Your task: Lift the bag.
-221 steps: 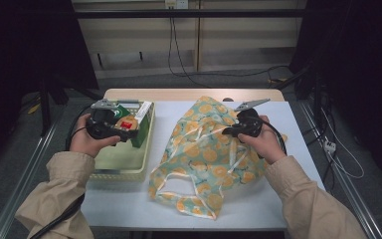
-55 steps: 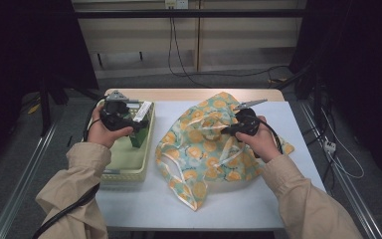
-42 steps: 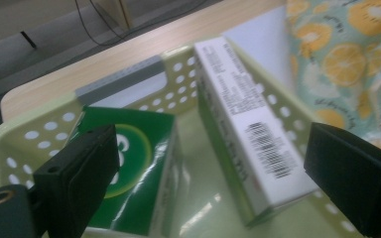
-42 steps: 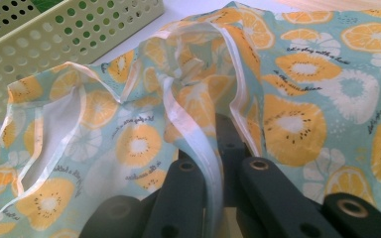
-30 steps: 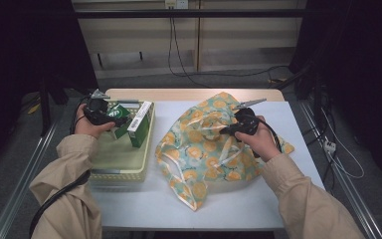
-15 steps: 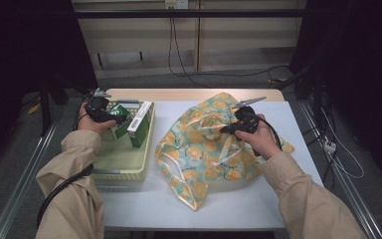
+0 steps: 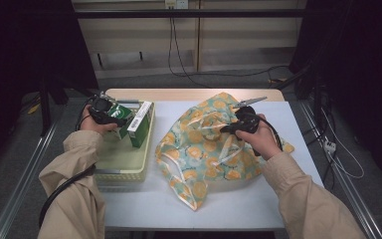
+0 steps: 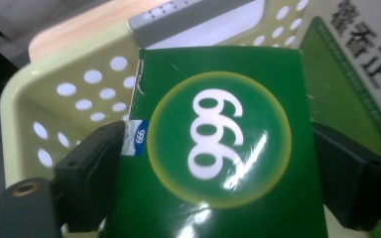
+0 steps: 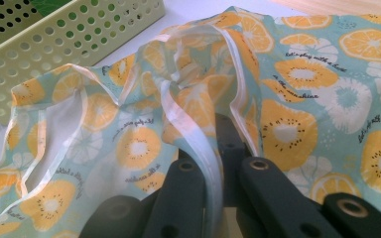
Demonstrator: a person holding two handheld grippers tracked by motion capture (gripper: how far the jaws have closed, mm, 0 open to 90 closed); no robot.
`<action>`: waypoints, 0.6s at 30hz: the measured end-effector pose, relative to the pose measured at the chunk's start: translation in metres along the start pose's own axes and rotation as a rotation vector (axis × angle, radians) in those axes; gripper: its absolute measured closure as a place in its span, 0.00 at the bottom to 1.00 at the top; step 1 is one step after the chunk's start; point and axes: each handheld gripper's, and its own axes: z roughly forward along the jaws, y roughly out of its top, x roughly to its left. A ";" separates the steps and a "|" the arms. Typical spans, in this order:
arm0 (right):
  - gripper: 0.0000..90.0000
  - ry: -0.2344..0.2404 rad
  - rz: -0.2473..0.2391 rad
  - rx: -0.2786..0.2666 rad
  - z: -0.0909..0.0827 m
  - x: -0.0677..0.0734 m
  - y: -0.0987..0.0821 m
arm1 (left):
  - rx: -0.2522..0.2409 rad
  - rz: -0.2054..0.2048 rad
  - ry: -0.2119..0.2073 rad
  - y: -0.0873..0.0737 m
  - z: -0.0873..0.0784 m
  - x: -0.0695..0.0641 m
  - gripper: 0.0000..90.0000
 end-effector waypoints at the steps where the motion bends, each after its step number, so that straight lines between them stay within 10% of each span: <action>1: 1.00 -0.001 0.000 0.000 0.000 0.000 0.000 | 0.006 -0.004 0.009 0.001 -0.003 -0.001 0.20; 18: 1.00 -0.009 0.009 -0.009 -0.002 0.000 -0.003 | -0.031 -0.039 -0.038 0.029 -0.077 -0.002 0.21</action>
